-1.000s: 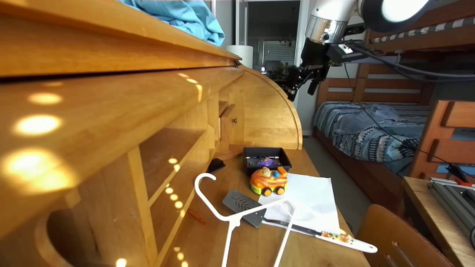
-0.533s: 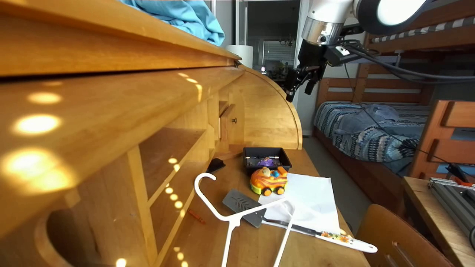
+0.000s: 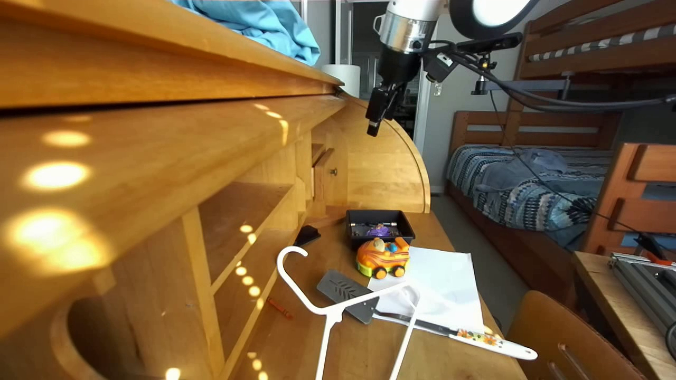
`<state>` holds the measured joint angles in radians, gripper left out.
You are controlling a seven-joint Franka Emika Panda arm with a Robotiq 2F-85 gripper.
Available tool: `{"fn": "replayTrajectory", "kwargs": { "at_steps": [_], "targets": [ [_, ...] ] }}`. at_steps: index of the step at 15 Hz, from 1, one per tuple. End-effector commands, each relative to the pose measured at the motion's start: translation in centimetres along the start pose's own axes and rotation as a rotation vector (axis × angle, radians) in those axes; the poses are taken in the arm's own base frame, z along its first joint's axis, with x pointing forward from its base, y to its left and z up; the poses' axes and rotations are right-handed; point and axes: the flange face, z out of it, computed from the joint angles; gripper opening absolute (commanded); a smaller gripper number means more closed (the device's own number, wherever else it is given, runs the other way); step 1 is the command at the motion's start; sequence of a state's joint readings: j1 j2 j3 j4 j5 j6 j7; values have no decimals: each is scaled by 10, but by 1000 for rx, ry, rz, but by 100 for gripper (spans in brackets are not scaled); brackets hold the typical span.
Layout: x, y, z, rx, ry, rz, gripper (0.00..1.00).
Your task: Open the right drawer
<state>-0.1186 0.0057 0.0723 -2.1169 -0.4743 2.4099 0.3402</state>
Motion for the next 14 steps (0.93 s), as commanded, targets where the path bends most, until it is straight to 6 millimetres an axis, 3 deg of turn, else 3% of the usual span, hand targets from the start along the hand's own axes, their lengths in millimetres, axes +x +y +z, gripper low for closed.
{"fn": "replayTrajectory", "kwargs": {
  "at_steps": [1, 6, 14],
  "targets": [
    [9, -2, 1, -2, -7, -27, 100],
    [18, 0, 14, -6, -32, -49, 100],
    [-32, 7, 38, -17, -111, -66, 100]
  ]
}}
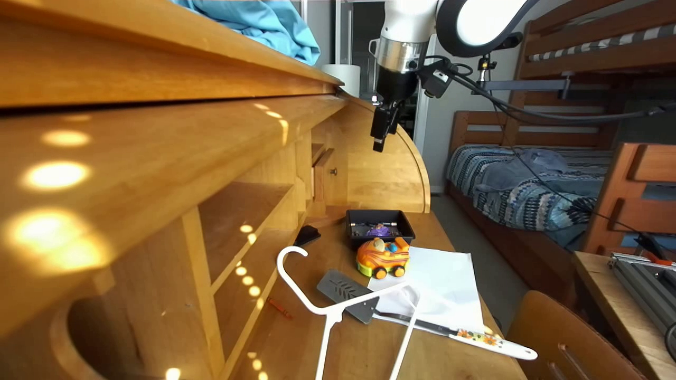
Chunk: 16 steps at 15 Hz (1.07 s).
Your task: Open the right drawer
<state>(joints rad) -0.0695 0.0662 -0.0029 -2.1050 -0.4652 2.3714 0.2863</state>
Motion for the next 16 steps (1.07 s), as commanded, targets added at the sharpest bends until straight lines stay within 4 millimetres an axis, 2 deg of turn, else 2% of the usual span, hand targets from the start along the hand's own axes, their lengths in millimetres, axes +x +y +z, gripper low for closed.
{"fn": "replayTrajectory", "kwargs": {
  "at_steps": [1, 5, 7, 9, 10, 11, 12, 14, 16],
  "targets": [
    [-33, -3, 10, -5, -34, -35, 100],
    [-60, -19, 36, -15, -32, -99, 100],
    [-65, -26, 48, -42, 19, -125, 100],
    [-63, -27, 59, -11, 80, -45, 100],
    [-63, -23, 66, 8, 76, -6, 100],
    [-72, 4, 80, 43, 36, 31, 100],
    [-63, -20, 64, 8, 45, -20, 100],
    [-68, -2, 78, 20, 31, 18, 100],
    [-70, 7, 83, 20, 27, 29, 100]
  ]
}}
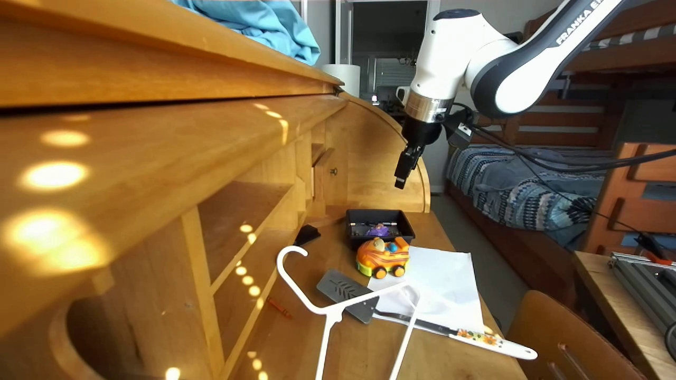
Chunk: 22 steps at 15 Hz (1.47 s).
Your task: Open the right drawer
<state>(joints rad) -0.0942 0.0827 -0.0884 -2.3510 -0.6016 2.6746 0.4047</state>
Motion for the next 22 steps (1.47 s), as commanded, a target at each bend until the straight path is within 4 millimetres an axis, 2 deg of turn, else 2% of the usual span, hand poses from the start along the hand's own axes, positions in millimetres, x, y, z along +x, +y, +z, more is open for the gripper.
{"fn": "replayTrajectory", "kwargs": {
  "at_steps": [1, 5, 8, 14, 18, 22],
  "targets": [
    [0, 0, -1, 2, 0, -1, 100],
    [7, -29, -8, 44, 207, -113, 100],
    [17, -40, -18, 82, 361, -139, 100],
    [37, -40, -18, 93, 480, -131, 100],
    [37, -45, -3, 121, 488, -158, 100],
    [45, -34, 7, 187, 511, -165, 100]
  ]
}}
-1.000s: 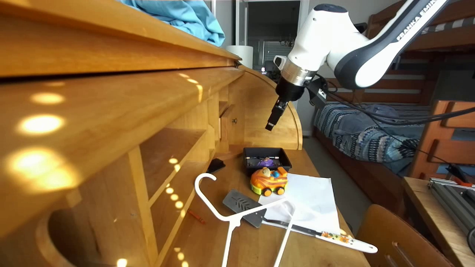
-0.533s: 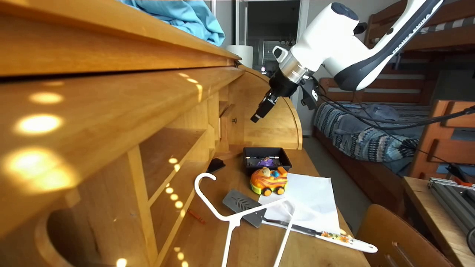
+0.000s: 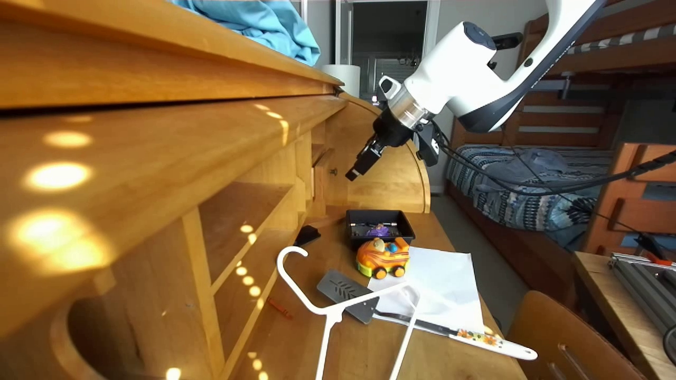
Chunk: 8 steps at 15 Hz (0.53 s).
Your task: Open the right drawer
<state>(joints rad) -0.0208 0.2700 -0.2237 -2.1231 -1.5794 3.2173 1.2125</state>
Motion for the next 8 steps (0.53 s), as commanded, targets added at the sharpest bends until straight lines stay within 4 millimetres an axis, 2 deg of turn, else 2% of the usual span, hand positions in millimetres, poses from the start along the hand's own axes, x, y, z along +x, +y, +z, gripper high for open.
{"fn": "replayTrajectory", "kwargs": {
  "at_steps": [1, 5, 8],
  "targets": [
    [4, 20, 12, 63, 36, 8, 100],
    [4, 50, 18, 89, 68, 46, 100],
    [-6, 66, 32, 102, 80, 71, 100]
  ]
}}
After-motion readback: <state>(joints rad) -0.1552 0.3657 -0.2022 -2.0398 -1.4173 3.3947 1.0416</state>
